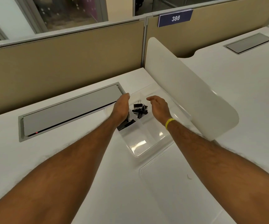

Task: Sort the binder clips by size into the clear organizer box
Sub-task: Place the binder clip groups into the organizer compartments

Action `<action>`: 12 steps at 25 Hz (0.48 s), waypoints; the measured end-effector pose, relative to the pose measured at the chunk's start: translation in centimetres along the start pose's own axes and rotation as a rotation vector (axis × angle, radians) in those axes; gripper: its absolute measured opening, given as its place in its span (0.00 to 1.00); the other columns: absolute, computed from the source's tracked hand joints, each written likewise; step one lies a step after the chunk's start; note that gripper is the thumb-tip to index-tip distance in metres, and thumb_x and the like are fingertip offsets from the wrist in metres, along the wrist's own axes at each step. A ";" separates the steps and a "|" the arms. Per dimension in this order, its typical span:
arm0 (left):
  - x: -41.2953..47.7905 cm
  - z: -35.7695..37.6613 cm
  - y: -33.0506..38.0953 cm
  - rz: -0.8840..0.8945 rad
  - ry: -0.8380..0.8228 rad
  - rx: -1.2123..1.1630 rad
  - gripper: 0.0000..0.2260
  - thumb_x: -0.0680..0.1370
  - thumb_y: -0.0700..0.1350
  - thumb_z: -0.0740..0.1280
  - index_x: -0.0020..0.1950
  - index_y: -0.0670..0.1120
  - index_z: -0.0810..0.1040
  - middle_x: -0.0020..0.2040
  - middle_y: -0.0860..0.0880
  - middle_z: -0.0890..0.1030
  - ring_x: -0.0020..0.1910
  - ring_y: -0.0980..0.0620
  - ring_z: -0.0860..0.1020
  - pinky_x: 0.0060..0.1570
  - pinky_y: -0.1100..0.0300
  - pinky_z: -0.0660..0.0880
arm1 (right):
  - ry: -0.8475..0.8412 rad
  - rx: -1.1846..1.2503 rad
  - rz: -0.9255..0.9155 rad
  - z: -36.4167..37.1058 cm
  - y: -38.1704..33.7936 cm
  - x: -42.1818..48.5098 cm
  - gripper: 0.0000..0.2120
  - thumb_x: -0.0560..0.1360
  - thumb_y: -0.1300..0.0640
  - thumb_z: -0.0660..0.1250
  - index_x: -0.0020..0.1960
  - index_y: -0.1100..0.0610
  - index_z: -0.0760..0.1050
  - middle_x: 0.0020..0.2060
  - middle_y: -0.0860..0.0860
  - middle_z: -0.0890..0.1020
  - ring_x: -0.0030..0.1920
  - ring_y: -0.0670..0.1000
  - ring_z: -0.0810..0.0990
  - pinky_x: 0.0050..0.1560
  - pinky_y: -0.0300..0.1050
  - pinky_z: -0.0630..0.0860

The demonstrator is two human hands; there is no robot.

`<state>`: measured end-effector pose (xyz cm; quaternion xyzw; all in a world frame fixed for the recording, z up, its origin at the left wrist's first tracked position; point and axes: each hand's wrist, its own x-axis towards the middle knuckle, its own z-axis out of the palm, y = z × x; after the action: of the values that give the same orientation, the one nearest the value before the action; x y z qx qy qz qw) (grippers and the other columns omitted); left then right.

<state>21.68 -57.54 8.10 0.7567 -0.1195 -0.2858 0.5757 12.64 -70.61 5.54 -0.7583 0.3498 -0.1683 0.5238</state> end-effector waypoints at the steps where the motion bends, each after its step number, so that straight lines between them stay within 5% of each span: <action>1: -0.2 -0.5 -0.8 0.025 -0.016 0.041 0.10 0.83 0.49 0.52 0.52 0.50 0.72 0.47 0.50 0.74 0.46 0.54 0.71 0.50 0.57 0.68 | -0.008 -0.024 -0.022 -0.1 0.3 -0.5 0.16 0.79 0.62 0.55 0.58 0.57 0.79 0.52 0.51 0.81 0.53 0.48 0.77 0.44 0.28 0.69; 4: -2.1 -1.7 -2.8 0.126 -0.063 0.252 0.17 0.84 0.48 0.51 0.70 0.46 0.70 0.67 0.47 0.72 0.66 0.50 0.69 0.68 0.56 0.64 | -0.029 -0.072 -0.093 -0.1 0.9 -2.3 0.14 0.78 0.63 0.57 0.58 0.58 0.79 0.52 0.51 0.82 0.53 0.48 0.78 0.46 0.24 0.70; 8: -6.1 -3.4 -4.3 0.294 -0.095 0.473 0.15 0.83 0.51 0.55 0.65 0.48 0.72 0.60 0.50 0.75 0.59 0.52 0.72 0.60 0.58 0.66 | -0.081 -0.167 -0.250 0.5 0.9 -5.7 0.13 0.79 0.60 0.62 0.63 0.58 0.75 0.59 0.52 0.79 0.58 0.46 0.75 0.59 0.36 0.69; 12: -8.9 -5.5 -5.9 0.360 -0.092 0.940 0.29 0.80 0.63 0.52 0.76 0.50 0.61 0.77 0.47 0.62 0.76 0.47 0.59 0.74 0.44 0.56 | -0.166 -0.370 -0.357 0.9 0.7 -8.8 0.23 0.79 0.54 0.64 0.72 0.55 0.67 0.71 0.52 0.70 0.72 0.50 0.65 0.73 0.44 0.60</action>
<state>16.71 -46.76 6.16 0.8882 -0.3889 -0.1304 0.2071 6.77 -63.92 5.53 -0.9019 0.1912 -0.1283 0.3654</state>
